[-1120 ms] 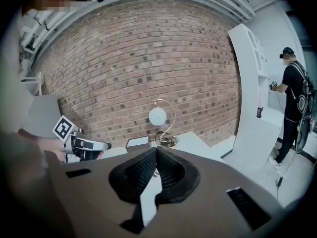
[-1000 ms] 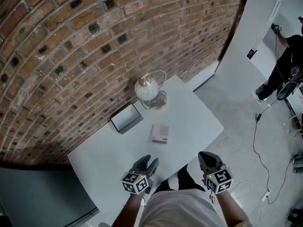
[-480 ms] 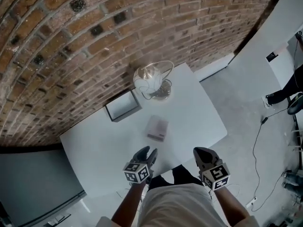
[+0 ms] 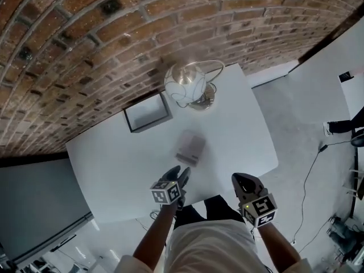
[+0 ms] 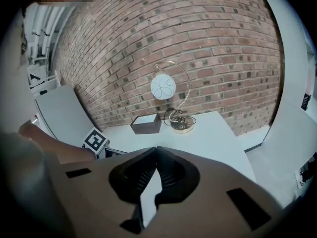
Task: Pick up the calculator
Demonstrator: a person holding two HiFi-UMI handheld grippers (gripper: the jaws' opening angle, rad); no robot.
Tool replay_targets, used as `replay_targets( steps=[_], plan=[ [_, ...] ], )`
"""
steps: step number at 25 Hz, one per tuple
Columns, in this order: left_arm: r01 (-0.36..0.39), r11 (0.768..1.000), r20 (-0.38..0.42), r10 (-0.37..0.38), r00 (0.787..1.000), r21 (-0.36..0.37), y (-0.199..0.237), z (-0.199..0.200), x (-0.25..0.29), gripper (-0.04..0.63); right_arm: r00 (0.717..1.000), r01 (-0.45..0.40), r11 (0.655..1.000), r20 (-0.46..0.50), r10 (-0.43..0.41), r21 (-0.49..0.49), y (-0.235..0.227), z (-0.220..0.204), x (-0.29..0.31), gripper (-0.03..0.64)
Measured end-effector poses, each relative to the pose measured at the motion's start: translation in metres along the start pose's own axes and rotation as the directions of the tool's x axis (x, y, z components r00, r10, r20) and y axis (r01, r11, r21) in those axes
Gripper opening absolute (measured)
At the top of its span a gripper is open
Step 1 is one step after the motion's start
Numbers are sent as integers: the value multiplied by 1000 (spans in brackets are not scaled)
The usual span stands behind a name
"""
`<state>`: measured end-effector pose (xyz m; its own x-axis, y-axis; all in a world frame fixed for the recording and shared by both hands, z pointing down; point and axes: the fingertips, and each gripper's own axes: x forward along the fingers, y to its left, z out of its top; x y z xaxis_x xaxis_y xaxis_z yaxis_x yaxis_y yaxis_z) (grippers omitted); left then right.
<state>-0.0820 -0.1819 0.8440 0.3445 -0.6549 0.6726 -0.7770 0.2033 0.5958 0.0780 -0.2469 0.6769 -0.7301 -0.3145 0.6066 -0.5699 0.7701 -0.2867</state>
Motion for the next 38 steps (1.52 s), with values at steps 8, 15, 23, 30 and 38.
replay_targets(
  steps=[8,15,23,30,38],
  plan=[
    [-29,986,-10,28,1000,-165,28,-11,40,242,998,-43,999,-50,42,-7,-12,-11,21,12],
    [-17,965,11,21,1000,-263,41,-10,65,245,995,-65,998,-80,65,2,-24,-21,34,12],
    [79,918,91,-47,995,-389,41,3,82,225,991,-85,996,-106,85,8,-31,-28,44,12],
    [145,867,140,-88,986,-478,45,10,89,148,989,-97,995,-110,97,5,-32,-32,46,12],
    [148,900,177,-80,981,-411,37,24,81,101,991,-92,996,-98,90,-13,-36,-29,37,12]
  ],
)
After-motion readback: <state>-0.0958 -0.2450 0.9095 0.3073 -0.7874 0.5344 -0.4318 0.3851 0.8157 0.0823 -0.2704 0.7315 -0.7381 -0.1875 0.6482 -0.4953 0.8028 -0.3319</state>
